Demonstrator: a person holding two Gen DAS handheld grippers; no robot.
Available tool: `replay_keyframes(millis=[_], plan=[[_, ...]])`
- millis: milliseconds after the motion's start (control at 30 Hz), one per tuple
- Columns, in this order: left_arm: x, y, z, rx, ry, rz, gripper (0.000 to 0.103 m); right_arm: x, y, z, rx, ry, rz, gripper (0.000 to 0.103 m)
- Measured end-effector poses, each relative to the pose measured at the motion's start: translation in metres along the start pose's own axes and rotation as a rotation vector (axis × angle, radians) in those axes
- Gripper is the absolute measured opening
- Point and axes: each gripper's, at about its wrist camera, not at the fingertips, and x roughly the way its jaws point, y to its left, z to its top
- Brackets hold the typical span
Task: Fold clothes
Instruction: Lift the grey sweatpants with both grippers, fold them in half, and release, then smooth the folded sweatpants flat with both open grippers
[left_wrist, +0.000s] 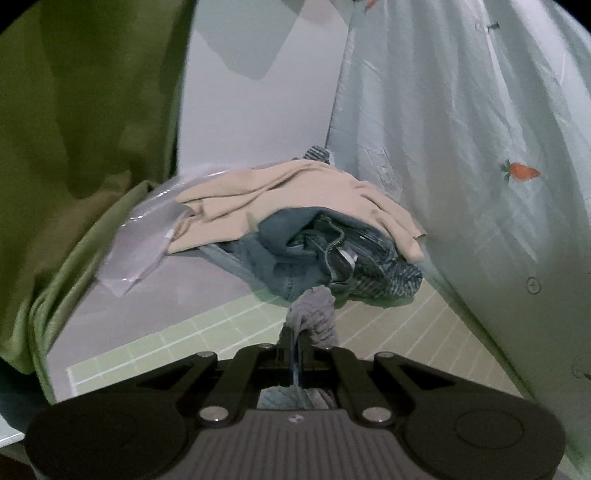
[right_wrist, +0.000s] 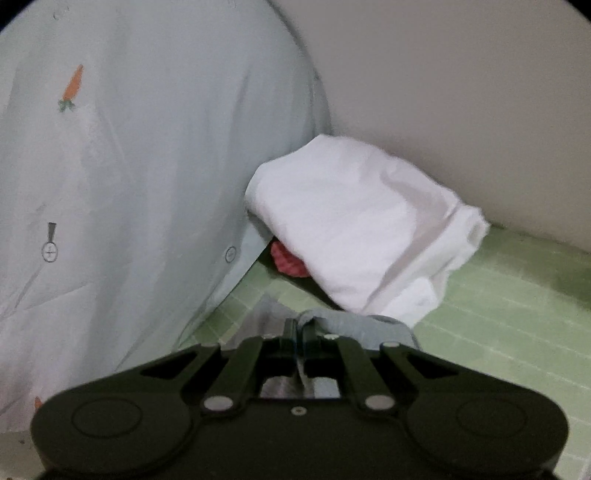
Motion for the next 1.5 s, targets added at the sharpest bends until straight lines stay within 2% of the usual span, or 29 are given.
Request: replay_keyframes(millis=[267, 333, 467, 567, 600, 667, 700, 733, 800, 900, 1000, 1100, 1133, 1267, 1400, 1467, 1500], plan=[[0.045, -0.040, 0.007, 0.000, 0.022, 0.020, 0.003, 0.068, 0.037, -0.001, -0.010, 0.046, -0.051, 0.003], [0.060, -0.050, 0.008, 0.020, 0.037, 0.030, 0.003, 0.088, 0.049, -0.001, -0.033, 0.069, -0.073, 0.003], [0.090, -0.071, 0.008, 0.054, 0.068, 0.053, 0.003, 0.134, 0.080, -0.005, -0.155, 0.117, -0.111, 0.003], [0.120, -0.085, 0.008, 0.038, 0.086, 0.081, 0.003, 0.176, 0.096, -0.006, -0.149, 0.180, -0.090, 0.004], [0.128, -0.090, 0.008, 0.030, 0.089, 0.089, 0.009, 0.188, 0.101, -0.004, -0.126, 0.191, -0.059, 0.005], [0.136, -0.101, 0.010, 0.028, 0.088, 0.097, 0.029, 0.199, 0.110, 0.000, -0.106, 0.191, -0.072, 0.032], [0.137, -0.106, 0.011, 0.035, 0.081, 0.098, 0.046, 0.197, 0.113, 0.000, -0.109, 0.176, -0.088, 0.055], [0.132, -0.110, 0.010, 0.052, 0.063, 0.093, 0.062, 0.190, 0.114, -0.002, -0.114, 0.147, -0.086, 0.061], [0.121, -0.114, 0.003, 0.099, 0.032, 0.073, 0.075, 0.173, 0.109, -0.012, -0.144, 0.129, -0.080, 0.061], [0.107, -0.119, -0.015, 0.169, 0.056, 0.059, 0.076, 0.150, 0.094, -0.039, -0.210, 0.156, -0.149, 0.062], [0.095, -0.124, -0.050, 0.234, 0.134, 0.022, 0.076, 0.133, 0.072, -0.070, -0.205, 0.210, -0.208, 0.063], [0.086, -0.134, -0.089, 0.323, 0.204, -0.017, 0.076, 0.125, 0.056, -0.094, -0.180, 0.248, -0.207, 0.062], [0.084, -0.138, -0.101, 0.351, 0.227, -0.028, 0.076, 0.123, 0.054, -0.099, -0.177, 0.252, -0.203, 0.059], [0.075, -0.152, -0.138, 0.428, 0.282, -0.072, 0.076, 0.128, 0.052, -0.101, -0.160, 0.235, -0.203, 0.051], [0.072, -0.165, -0.156, 0.488, 0.336, -0.113, 0.076, 0.143, 0.054, -0.097, -0.157, 0.238, -0.217, 0.046], [0.069, -0.170, -0.161, 0.515, 0.344, -0.125, 0.076, 0.149, 0.054, -0.096, -0.164, 0.237, -0.232, 0.039], [0.068, -0.172, -0.163, 0.522, 0.346, -0.131, 0.077, 0.151, 0.054, -0.095, -0.170, 0.235, -0.241, 0.033]])
